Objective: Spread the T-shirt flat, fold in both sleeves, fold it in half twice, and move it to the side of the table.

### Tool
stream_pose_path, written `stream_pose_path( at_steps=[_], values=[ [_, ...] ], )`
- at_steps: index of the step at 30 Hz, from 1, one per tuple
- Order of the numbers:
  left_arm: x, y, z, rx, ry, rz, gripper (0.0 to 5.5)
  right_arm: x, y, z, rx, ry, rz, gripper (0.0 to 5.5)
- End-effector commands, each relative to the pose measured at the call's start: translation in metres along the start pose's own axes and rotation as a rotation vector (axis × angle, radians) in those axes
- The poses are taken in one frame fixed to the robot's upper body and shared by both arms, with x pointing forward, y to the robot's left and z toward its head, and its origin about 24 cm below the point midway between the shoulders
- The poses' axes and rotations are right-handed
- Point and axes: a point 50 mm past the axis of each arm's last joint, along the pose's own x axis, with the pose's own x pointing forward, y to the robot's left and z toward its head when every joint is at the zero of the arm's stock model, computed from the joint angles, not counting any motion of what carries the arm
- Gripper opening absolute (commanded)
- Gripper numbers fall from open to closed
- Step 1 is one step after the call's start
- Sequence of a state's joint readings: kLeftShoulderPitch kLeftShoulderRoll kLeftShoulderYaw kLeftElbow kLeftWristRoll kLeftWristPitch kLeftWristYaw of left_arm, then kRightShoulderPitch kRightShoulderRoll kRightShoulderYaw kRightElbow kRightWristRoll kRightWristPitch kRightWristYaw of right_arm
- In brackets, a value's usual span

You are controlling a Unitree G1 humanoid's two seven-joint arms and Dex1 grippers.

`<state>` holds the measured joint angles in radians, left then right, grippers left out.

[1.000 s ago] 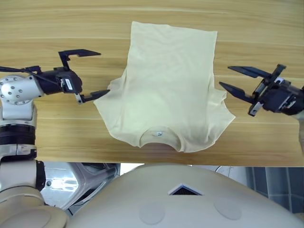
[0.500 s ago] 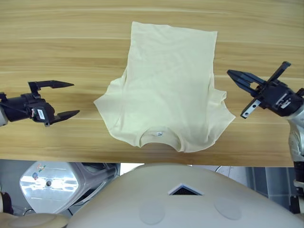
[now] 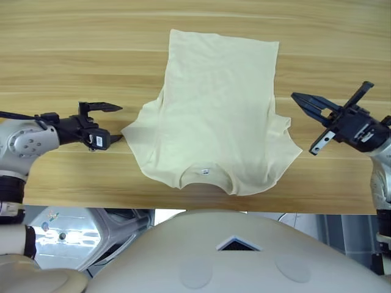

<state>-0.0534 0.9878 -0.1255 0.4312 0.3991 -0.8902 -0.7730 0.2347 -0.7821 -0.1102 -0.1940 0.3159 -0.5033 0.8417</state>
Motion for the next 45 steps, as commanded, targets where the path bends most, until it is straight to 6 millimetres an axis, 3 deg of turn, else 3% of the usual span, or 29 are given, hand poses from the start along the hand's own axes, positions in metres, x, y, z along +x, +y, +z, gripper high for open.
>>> stream_pose_path(
  at_steps=[1,5,19,31,35,45],
  values=[
    [0.012,-0.03,-0.005,-0.033,0.04,-0.162,4.41,0.0,0.002,0.003,-0.015,-0.006,0.017,0.0],
    [0.012,-0.031,-0.004,-0.037,0.017,-0.173,4.41,-0.001,0.002,0.003,-0.016,-0.009,0.007,0.0],
    [0.013,-0.027,0.014,-0.076,-0.11,-0.17,1.86,-0.001,0.0,0.002,-0.013,0.004,0.012,0.0],
    [0.019,-0.026,0.004,-0.066,-0.059,-0.167,0.02,-0.002,0.002,0.0,-0.02,0.001,0.011,0.0],
    [0.023,-0.021,0.003,-0.057,-0.065,-0.141,0.02,-0.002,0.005,-0.002,-0.015,0.002,0.005,0.0],
    [0.024,-0.006,0.024,-0.029,-0.212,-0.053,0.02,-0.001,0.009,-0.004,-0.01,-0.002,0.014,0.0]
  ],
)
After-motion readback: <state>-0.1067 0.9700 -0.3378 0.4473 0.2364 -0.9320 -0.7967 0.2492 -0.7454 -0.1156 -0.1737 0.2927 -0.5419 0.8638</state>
